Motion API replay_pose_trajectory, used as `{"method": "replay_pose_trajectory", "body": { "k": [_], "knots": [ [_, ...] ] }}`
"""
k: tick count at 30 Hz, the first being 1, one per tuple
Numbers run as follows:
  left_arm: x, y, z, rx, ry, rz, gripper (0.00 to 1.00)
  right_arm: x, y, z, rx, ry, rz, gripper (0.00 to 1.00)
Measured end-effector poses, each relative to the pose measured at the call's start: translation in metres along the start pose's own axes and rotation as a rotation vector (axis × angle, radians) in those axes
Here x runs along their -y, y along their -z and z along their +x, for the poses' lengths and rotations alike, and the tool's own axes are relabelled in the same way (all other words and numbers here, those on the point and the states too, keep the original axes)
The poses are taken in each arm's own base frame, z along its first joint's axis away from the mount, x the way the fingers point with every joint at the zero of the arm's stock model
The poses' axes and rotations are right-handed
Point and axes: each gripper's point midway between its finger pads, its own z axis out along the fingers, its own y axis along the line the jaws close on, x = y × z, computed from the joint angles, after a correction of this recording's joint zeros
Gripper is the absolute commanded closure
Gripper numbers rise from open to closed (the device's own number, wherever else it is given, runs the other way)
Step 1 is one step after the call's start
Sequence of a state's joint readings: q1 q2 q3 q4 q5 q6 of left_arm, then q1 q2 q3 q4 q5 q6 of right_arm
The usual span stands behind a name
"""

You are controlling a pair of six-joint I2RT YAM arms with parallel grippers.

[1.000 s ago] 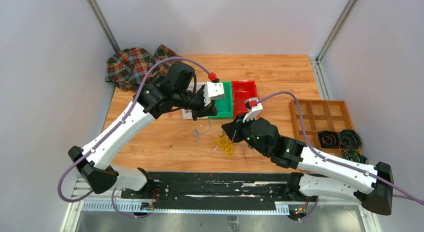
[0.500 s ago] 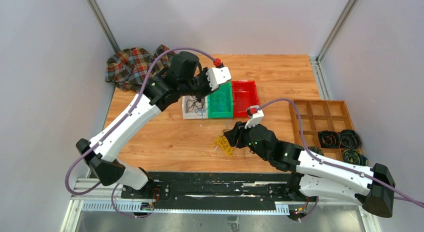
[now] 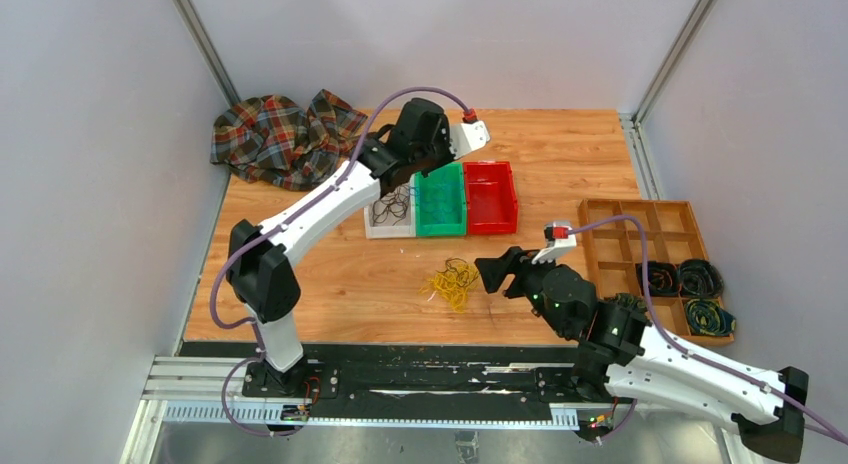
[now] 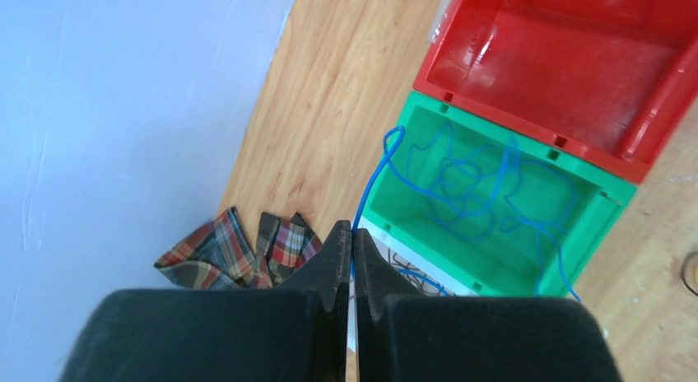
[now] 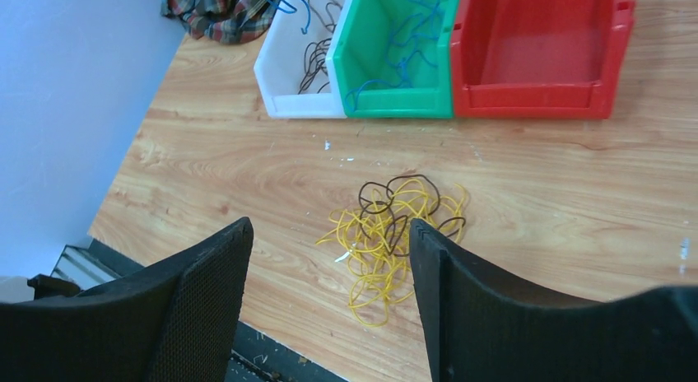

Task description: Untangle the cables

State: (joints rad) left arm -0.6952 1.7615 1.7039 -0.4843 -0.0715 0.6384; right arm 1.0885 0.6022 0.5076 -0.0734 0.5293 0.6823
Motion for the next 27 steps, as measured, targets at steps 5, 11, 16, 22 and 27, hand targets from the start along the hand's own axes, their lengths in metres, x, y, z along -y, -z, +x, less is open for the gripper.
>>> {"method": "replay_pose_trajectory", "body": {
  "k": [5,11,16,22,27],
  "knots": [
    [0.002,-0.032,0.009,-0.020,-0.009,-0.025,0.99,0.011,0.007,-0.007,0.029,-0.005,0.033,0.32],
    [0.005,-0.070,0.018,-0.049,-0.014,-0.051,0.99,0.022,0.010,-0.005,0.032,0.005,0.071,0.32],
    [0.014,-0.095,0.034,-0.085,-0.020,-0.056,0.99,0.029,0.013,-0.004,0.031,0.013,0.095,0.33],
    [0.024,-0.116,0.045,-0.095,0.017,-0.059,0.99,0.033,0.016,-0.006,0.040,0.011,0.108,0.33],
    [0.029,-0.122,0.052,-0.099,0.051,-0.068,0.99,0.038,0.017,-0.004,0.034,0.011,0.127,0.34]
  ]
}}
